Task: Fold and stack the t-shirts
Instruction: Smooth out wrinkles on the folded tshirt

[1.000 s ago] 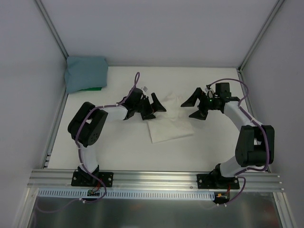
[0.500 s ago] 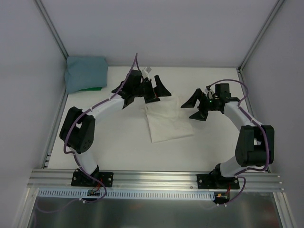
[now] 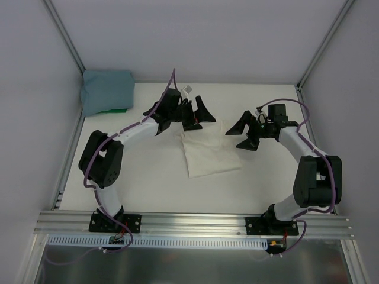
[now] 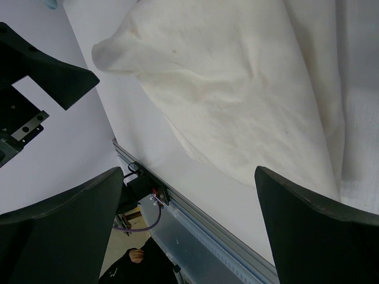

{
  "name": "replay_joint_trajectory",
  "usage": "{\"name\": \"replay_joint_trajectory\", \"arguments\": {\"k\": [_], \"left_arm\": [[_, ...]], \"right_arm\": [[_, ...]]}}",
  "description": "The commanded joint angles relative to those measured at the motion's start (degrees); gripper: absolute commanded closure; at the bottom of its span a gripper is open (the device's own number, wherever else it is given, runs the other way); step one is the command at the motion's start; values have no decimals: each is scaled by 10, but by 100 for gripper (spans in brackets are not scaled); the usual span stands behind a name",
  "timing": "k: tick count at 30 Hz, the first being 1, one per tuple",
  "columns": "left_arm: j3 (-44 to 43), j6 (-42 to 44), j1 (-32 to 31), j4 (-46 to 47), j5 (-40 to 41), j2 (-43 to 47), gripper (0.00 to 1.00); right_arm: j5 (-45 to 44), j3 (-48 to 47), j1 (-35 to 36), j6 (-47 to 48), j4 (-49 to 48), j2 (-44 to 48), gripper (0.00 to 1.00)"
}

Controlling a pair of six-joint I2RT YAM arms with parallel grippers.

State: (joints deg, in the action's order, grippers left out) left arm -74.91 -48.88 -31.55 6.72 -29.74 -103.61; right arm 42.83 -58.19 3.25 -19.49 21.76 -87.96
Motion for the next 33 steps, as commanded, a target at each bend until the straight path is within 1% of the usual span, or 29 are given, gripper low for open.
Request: {"name": "replay_joint_trajectory", "arguments": {"k": [1, 7, 13, 16, 18, 19, 21, 23, 26, 28, 29, 31, 32, 33], "left_arm": [[-21, -12, -5, 21, -21, -11, 1], [-18, 5, -4, 29, -4, -48, 1], [-30, 0, 4, 42, -3, -117, 1], [-23, 9, 7, 36, 27, -139, 1], [-8, 13, 9, 48, 48, -147, 1], [10, 18, 11, 55, 72, -147, 1], [40, 23, 13, 87, 90, -149, 1], [51, 33, 16, 103, 116, -148, 1], [54, 62, 16, 122, 133, -154, 1], [57, 74, 18, 135, 126, -152, 1], [61, 74, 18, 164, 113, -137, 1], [74, 79, 17, 192, 101, -111, 1], [76, 82, 18, 214, 92, -83, 1], [74, 90, 17, 216, 77, -68, 1]], "right_arm": [[0, 0, 1, 9, 0, -6, 1], [0, 1, -1, 16, 2, -15, 0], [9, 0, -9, 25, 10, -19, 0], [11, -2, -14, 30, 18, -18, 1], [12, -1, -17, 35, 21, -13, 1], [13, 0, -17, 37, 23, -12, 1], [16, 5, -18, 39, 26, -7, 0], [16, 10, -17, 41, 29, 0, 0], [16, 17, -18, 46, 36, 13, 0], [15, 21, -18, 52, 46, 24, 0], [15, 22, -18, 52, 49, 29, 1], [11, 24, -19, 55, 55, 40, 1], [11, 26, -19, 55, 56, 43, 1], [11, 26, -18, 55, 56, 45, 0]]}}
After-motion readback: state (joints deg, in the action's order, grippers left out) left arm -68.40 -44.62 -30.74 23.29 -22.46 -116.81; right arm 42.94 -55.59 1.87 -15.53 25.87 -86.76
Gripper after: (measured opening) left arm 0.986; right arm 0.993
